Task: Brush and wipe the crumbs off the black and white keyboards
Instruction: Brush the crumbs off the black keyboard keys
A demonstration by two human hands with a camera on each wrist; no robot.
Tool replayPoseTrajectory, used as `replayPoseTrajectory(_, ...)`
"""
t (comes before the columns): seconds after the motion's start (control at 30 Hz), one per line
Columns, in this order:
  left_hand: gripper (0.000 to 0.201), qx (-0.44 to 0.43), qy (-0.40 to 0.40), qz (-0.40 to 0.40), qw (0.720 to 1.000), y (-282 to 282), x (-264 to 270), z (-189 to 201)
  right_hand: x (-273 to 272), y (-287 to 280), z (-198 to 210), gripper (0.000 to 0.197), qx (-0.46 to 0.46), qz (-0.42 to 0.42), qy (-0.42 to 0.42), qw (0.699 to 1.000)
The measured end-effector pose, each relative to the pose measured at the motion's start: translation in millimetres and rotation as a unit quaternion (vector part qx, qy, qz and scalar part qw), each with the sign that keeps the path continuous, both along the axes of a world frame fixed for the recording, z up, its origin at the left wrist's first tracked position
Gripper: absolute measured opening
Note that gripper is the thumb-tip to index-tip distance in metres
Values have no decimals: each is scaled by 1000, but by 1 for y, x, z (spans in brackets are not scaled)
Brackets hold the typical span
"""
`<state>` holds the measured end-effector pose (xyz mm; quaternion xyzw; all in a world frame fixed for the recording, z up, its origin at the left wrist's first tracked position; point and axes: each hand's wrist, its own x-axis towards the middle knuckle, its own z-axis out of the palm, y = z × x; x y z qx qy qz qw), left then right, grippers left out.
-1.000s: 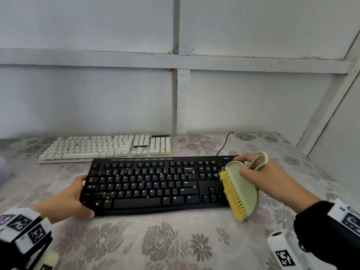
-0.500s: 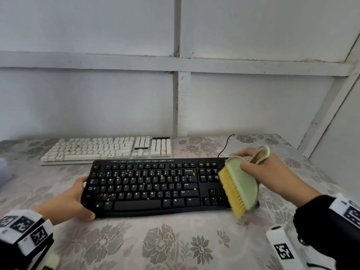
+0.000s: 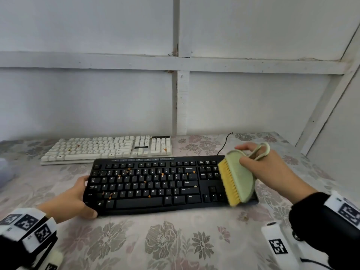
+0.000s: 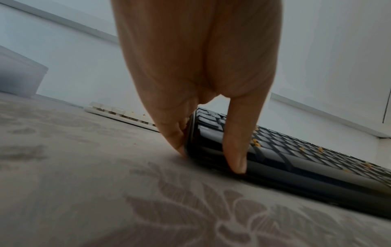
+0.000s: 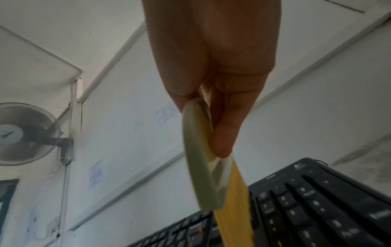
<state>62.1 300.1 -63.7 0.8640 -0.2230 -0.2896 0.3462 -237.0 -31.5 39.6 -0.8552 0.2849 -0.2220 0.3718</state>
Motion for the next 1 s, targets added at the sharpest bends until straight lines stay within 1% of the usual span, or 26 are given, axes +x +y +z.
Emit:
replayPoseTrajectory(0.07,129,4,-10,-2,1000,0,0,-1,12,-1,4,29,9,-13,-28,999)
replayPoseTrajectory(0.17,129,6,-13,-7,1000,0,-3,1,28,-2,3,33,13,-4,-24,1000)
replayPoseTrajectory(0.27,125,-8,-8,-10,1000,0,-5,2,32,1,-2,29,8,8,2,1000)
replayPoseTrajectory(0.4,117,-13,-2,-7,1000,-1,-5,2,14,6,-15,24,5,11,59,998)
replayPoseTrajectory(0.5,116,-14,0,-3,1000,-2,-7,2,2,10,-12,23,20,26,85,996)
replayPoseTrajectory(0.57,115,-17,4,-2,1000,-3,-8,2,3,9,-6,24,27,11,55,998)
replayPoseTrajectory(0.67,114,-25,8,-6,1000,-4,-9,5,16,4,2,28,11,-33,-8,999)
replayPoseTrajectory(0.73,114,-28,9,-7,1000,-3,-10,6,26,3,2,30,15,-42,-27,999)
replayPoseTrajectory(0.8,112,-33,14,-8,999,-3,-11,7,28,6,-2,29,14,-31,-9,999)
replayPoseTrajectory(0.93,111,-46,21,-7,999,-4,-13,8,13,15,-13,28,-16,0,70,997)
replayPoseTrajectory(1.0,112,-53,33,-6,998,-4,-13,7,7,16,-10,27,-7,8,89,996)
